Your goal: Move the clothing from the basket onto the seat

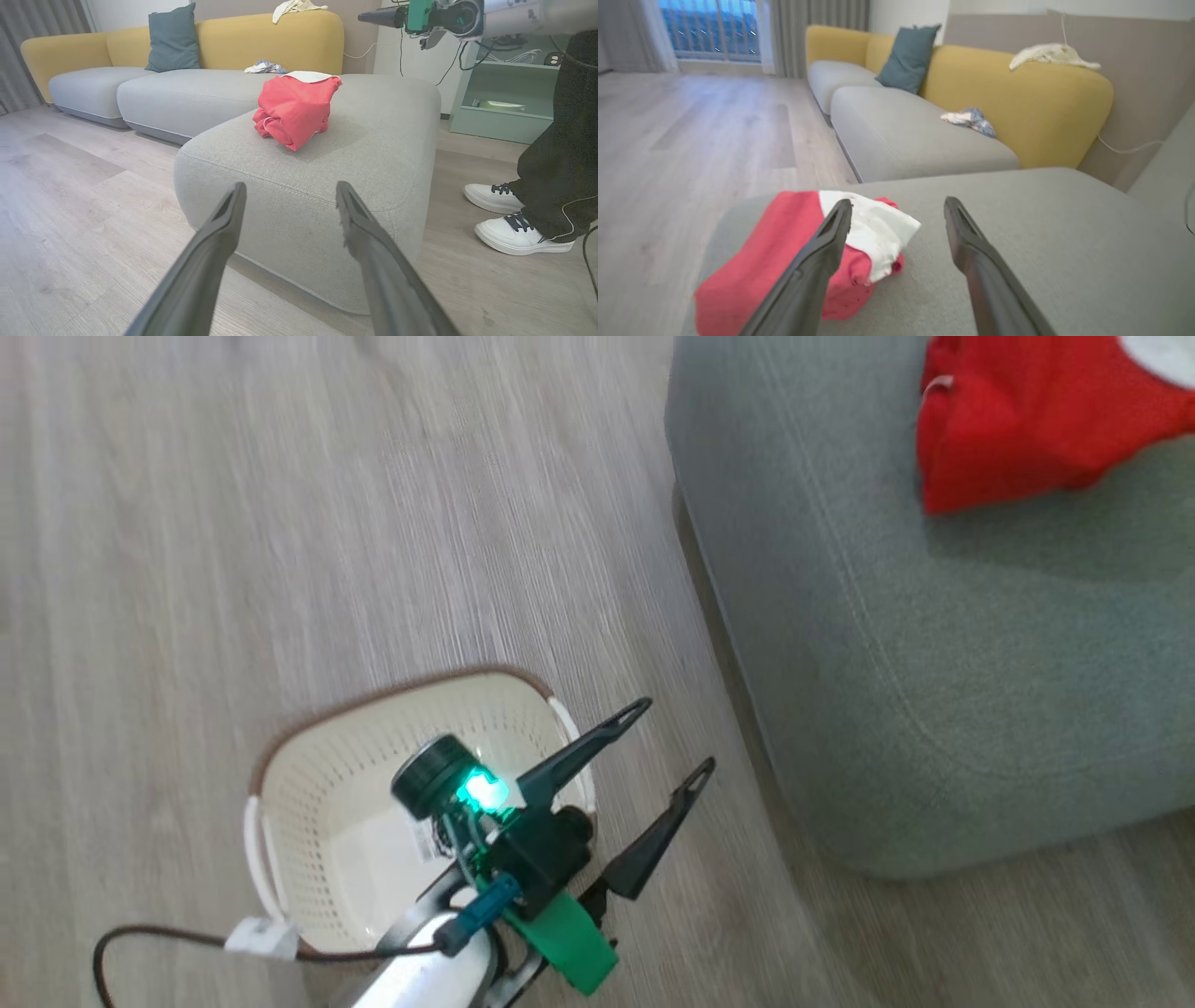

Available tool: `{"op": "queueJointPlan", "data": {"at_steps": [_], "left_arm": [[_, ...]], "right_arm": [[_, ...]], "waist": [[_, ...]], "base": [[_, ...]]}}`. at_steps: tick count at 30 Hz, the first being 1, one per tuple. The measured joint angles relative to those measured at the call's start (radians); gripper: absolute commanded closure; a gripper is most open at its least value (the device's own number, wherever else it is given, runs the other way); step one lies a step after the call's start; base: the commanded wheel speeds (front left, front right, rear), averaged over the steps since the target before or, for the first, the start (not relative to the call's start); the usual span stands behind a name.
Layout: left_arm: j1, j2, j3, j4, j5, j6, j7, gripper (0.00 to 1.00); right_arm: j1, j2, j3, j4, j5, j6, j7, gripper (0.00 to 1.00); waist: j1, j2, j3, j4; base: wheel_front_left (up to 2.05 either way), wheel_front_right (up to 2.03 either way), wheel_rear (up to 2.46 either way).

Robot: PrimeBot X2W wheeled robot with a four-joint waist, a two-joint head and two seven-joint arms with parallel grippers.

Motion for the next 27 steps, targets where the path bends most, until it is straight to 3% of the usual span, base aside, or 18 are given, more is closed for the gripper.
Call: {"op": "queueJointPlan", "data": {"at_steps": [8, 14, 19, 27], "left_arm": [[0.055, -0.026, 0.101, 0.000, 0.000, 0.015, 0.000, 0.00], [0.075, -0.039, 0.186, -0.001, -0.010, 0.022, 0.000, 0.00], [0.104, -0.049, 0.254, -0.006, -0.011, 0.045, 0.000, 0.00], [0.142, -0.058, 0.351, -0.006, -0.044, 0.147, 0.000, 0.00]], "right_arm": [[0.267, 0.008, -0.012, -0.491, 0.132, 0.000, -0.009, 0.00], [0.460, 0.105, -0.066, -0.772, 0.134, 0.000, -0.009, 0.00], [0.592, 0.229, -0.078, -0.879, 0.082, 0.000, -0.009, 0.00], [0.704, 0.365, -0.072, -0.906, 0.008, 0.000, -0.009, 0.00]], "waist": [[0.0000, 0.0000, -0.107, 0.046], [0.0000, 0.0000, -0.141, 0.116], [0.0000, 0.0000, -0.171, 0.174], [0.0000, 0.0000, -0.202, 0.252]], "base": [[0.00, 0.00, 0.00], [0.00, 0.00, 0.00], [0.00, 0.00, 0.00], [0.00, 0.00, 0.00]]}}
